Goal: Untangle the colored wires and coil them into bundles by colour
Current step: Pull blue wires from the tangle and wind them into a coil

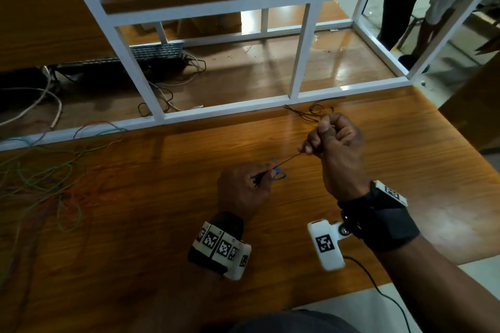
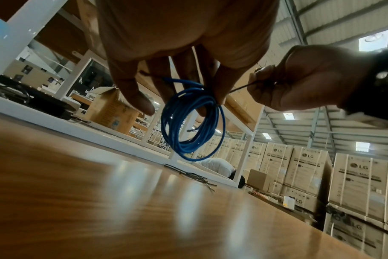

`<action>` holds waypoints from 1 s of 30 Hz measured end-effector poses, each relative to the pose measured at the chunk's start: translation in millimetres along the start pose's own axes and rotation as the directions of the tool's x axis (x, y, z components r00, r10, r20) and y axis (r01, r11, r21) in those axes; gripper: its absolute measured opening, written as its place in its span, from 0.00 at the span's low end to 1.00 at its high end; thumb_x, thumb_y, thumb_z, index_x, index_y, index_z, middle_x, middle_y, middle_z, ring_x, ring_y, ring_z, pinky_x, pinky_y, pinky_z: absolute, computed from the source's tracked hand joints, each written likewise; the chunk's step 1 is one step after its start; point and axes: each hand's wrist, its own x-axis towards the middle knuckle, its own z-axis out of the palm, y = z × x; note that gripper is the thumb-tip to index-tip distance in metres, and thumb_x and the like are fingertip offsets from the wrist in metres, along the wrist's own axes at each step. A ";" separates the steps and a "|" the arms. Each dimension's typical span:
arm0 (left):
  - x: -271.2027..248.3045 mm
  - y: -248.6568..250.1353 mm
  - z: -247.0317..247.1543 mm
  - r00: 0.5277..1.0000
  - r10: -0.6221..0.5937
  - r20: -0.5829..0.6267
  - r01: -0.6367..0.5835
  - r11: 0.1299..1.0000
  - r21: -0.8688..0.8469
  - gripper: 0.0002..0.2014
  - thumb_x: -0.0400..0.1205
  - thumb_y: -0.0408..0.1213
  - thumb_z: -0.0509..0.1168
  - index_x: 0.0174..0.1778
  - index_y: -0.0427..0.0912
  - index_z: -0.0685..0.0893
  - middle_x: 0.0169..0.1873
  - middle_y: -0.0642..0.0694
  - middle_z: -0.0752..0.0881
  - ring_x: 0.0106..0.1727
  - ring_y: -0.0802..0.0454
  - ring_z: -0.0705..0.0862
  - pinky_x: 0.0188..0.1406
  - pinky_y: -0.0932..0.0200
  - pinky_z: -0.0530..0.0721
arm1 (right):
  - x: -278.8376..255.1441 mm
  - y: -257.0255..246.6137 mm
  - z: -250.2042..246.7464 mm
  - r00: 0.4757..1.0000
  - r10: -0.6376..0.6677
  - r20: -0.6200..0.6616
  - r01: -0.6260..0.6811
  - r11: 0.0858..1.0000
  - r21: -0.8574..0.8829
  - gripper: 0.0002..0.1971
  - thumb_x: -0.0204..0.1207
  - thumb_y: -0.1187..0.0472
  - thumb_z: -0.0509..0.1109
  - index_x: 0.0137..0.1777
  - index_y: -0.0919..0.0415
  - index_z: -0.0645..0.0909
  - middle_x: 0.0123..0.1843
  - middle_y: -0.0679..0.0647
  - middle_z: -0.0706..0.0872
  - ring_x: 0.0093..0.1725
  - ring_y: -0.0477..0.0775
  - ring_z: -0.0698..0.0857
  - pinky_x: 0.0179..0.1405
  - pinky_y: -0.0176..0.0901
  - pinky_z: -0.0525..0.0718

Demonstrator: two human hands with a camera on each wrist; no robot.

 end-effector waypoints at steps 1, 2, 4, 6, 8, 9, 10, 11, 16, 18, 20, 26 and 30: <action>0.5 -1.6 2.0 1.000 -0.007 0.007 0.007 1.000 0.011 0.12 0.78 0.43 0.74 0.56 0.49 0.92 0.54 0.54 0.91 0.53 0.66 0.88 0.49 0.66 0.88 | 0.9 1.6 -1.0 1.000 -0.001 0.001 0.001 1.000 -0.013 0.10 0.91 0.67 0.57 0.48 0.59 0.75 0.33 0.52 0.77 0.34 0.55 0.80 0.45 0.63 0.84; 0.6 -2.9 3.1 1.000 -0.014 0.018 0.014 1.000 0.012 0.12 0.78 0.44 0.74 0.56 0.48 0.92 0.54 0.53 0.91 0.53 0.64 0.88 0.49 0.66 0.88 | 1.7 3.0 -3.1 1.000 -0.003 0.006 0.003 0.999 -0.033 0.10 0.91 0.67 0.57 0.48 0.60 0.75 0.33 0.52 0.78 0.34 0.55 0.80 0.45 0.63 0.85; -0.6 -5.8 3.5 0.998 -0.042 0.042 0.044 0.999 -0.029 0.11 0.78 0.44 0.74 0.54 0.46 0.93 0.52 0.51 0.92 0.51 0.63 0.89 0.47 0.66 0.88 | 3.5 2.8 -8.6 0.999 0.019 0.028 -0.017 0.997 -0.070 0.09 0.91 0.67 0.58 0.49 0.60 0.76 0.34 0.54 0.80 0.37 0.58 0.84 0.46 0.59 0.88; -2.0 -8.1 3.3 0.985 -0.149 0.085 0.159 0.978 -0.131 0.08 0.78 0.40 0.76 0.51 0.43 0.93 0.50 0.48 0.92 0.47 0.65 0.89 0.43 0.68 0.86 | 6.6 2.2 -15.0 0.995 0.079 0.059 -0.074 0.994 -0.081 0.08 0.90 0.66 0.61 0.50 0.59 0.78 0.40 0.58 0.87 0.44 0.61 0.90 0.51 0.59 0.90; -3.3 -8.0 6.5 0.933 -0.336 0.132 0.361 0.885 -0.294 0.05 0.78 0.37 0.76 0.48 0.43 0.93 0.47 0.47 0.93 0.43 0.62 0.90 0.40 0.64 0.87 | 8.9 5.3 -25.1 0.986 0.158 0.057 -0.152 0.983 -0.103 0.03 0.89 0.62 0.65 0.53 0.58 0.79 0.47 0.59 0.93 0.52 0.62 0.92 0.53 0.59 0.90; -3.6 -7.3 9.2 0.903 -0.409 0.131 0.428 0.824 -0.372 0.04 0.77 0.36 0.77 0.46 0.44 0.93 0.43 0.47 0.93 0.42 0.56 0.91 0.39 0.60 0.88 | 9.3 9.1 -31.4 0.978 0.198 0.058 -0.190 0.975 -0.118 0.03 0.88 0.59 0.67 0.56 0.57 0.79 0.50 0.58 0.94 0.55 0.59 0.93 0.55 0.60 0.90; -3.2 -4.7 11.9 0.878 -0.466 0.109 0.465 0.779 -0.421 0.04 0.76 0.36 0.77 0.45 0.45 0.93 0.41 0.46 0.93 0.42 0.51 0.92 0.37 0.57 0.89 | 9.0 14.7 -38.0 0.971 0.232 0.063 -0.221 0.964 -0.151 0.08 0.86 0.55 0.70 0.59 0.57 0.80 0.54 0.56 0.94 0.58 0.56 0.92 0.58 0.60 0.89; -2.0 -1.7 14.7 0.849 -0.521 0.094 0.499 0.730 -0.467 0.04 0.76 0.35 0.77 0.45 0.45 0.93 0.39 0.45 0.93 0.40 0.48 0.92 0.36 0.56 0.89 | 7.8 22.5 -44.8 0.963 0.256 0.080 -0.237 0.952 -0.192 0.14 0.83 0.50 0.73 0.63 0.55 0.80 0.59 0.52 0.93 0.61 0.53 0.91 0.61 0.60 0.88; 3.9 18.8 27.7 0.705 -0.673 0.222 0.621 0.435 -0.652 0.09 0.76 0.35 0.76 0.51 0.37 0.92 0.42 0.34 0.92 0.38 0.43 0.90 0.34 0.56 0.82 | -14.2 53.0 -59.8 0.873 0.369 0.319 -0.229 0.887 -0.400 0.31 0.70 0.34 0.80 0.72 0.42 0.80 0.69 0.36 0.87 0.72 0.38 0.83 0.67 0.45 0.84; 7.2 21.8 34.2 0.688 -0.670 0.278 0.646 0.391 -0.656 0.11 0.76 0.38 0.76 0.52 0.39 0.92 0.46 0.33 0.91 0.45 0.37 0.89 0.42 0.46 0.81 | -18.8 51.9 -60.2 0.863 0.364 0.351 -0.198 0.882 -0.428 0.22 0.74 0.40 0.80 0.66 0.44 0.84 0.61 0.36 0.91 0.63 0.38 0.88 0.60 0.39 0.88; 12.7 28.7 42.4 0.681 -0.647 0.341 0.680 0.388 -0.622 0.13 0.77 0.41 0.76 0.54 0.40 0.91 0.48 0.35 0.91 0.50 0.36 0.89 0.46 0.42 0.80 | -14.7 54.0 -69.2 0.888 0.335 0.314 -0.185 0.887 -0.423 0.14 0.76 0.49 0.80 0.60 0.51 0.88 0.54 0.44 0.94 0.55 0.45 0.92 0.54 0.48 0.92; 28.4 39.1 67.4 0.711 -0.527 0.466 0.700 0.598 -0.391 0.23 0.75 0.60 0.70 0.65 0.61 0.83 0.57 0.60 0.89 0.60 0.58 0.86 0.60 0.44 0.81 | 20.6 57.8 -152.5 0.948 0.317 0.000 -0.285 0.854 -0.435 0.04 0.79 0.62 0.80 0.48 0.63 0.91 0.42 0.61 0.93 0.43 0.59 0.93 0.45 0.59 0.90; 36.8 38.9 80.0 0.676 -0.510 0.532 0.721 0.606 -0.336 0.28 0.70 0.61 0.69 0.65 0.57 0.83 0.58 0.58 0.89 0.61 0.57 0.86 0.62 0.43 0.81 | 47.1 58.3 -239.2 0.852 0.336 -0.402 -0.457 0.852 -0.256 0.06 0.79 0.60 0.80 0.45 0.63 0.89 0.42 0.67 0.92 0.47 0.69 0.93 0.49 0.65 0.92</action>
